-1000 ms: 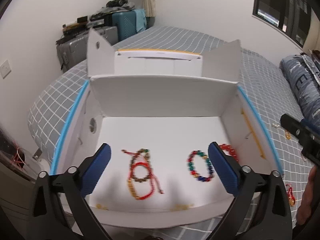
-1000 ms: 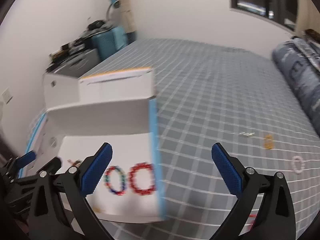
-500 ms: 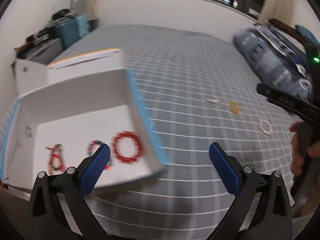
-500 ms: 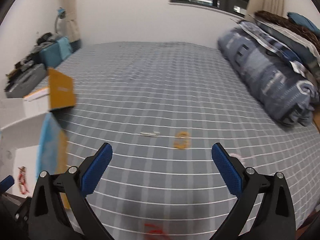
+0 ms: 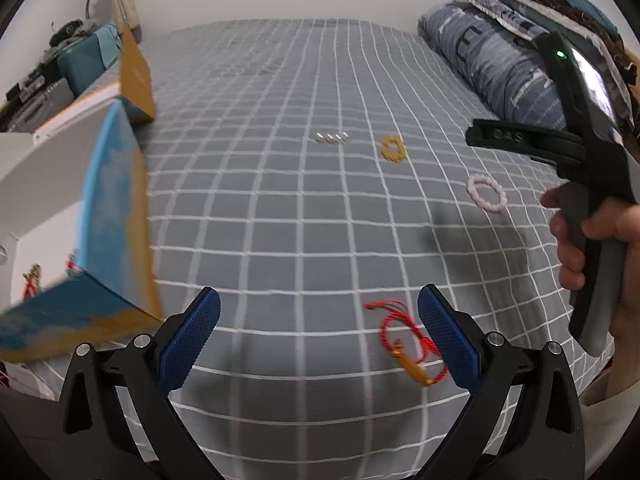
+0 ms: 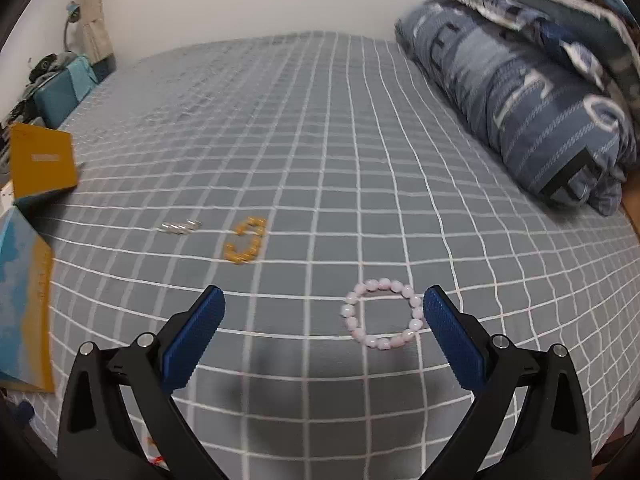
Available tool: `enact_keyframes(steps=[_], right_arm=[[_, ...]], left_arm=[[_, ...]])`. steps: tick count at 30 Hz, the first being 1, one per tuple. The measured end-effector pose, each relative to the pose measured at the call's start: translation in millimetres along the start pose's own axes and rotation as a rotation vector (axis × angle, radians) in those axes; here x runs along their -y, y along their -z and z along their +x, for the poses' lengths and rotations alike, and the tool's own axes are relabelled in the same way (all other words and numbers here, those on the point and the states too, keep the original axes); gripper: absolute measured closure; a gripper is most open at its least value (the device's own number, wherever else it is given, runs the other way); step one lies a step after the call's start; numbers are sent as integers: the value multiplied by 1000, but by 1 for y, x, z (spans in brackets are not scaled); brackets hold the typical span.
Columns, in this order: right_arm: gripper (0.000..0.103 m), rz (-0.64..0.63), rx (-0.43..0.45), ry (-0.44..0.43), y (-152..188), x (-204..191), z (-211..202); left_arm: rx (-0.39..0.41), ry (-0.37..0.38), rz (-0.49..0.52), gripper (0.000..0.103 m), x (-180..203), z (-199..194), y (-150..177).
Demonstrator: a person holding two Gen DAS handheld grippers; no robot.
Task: Organize jewelry
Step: 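Move both tools back over the remaining bracelets on the bed, then grasp the red cord bracelet with left tool while right tool grasps pink-white bead bracelet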
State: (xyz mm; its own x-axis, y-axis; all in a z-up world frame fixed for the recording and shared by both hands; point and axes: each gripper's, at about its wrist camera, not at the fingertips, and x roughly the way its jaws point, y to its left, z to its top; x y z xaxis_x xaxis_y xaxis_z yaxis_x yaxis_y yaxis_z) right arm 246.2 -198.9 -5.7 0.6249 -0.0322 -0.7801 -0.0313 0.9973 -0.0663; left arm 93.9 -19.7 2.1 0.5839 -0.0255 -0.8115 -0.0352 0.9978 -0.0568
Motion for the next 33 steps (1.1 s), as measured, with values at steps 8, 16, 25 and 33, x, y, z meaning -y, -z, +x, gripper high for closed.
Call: enact_keyframes(steps=[8,16,25,33], right_arm=[[8,27,-91,3,12,34,55],[16,57,-168,-20,31,55,90],[45,77,-179,1,33,59,91],[89,73,-180,-6,32,56,90]], left_arm=[[-84,20,15,6,36,40,15],[-129,10,11,6,56,70,29],[-119,-37,24,16,57,78,40],[-125,-38,42,66,56,70,38]])
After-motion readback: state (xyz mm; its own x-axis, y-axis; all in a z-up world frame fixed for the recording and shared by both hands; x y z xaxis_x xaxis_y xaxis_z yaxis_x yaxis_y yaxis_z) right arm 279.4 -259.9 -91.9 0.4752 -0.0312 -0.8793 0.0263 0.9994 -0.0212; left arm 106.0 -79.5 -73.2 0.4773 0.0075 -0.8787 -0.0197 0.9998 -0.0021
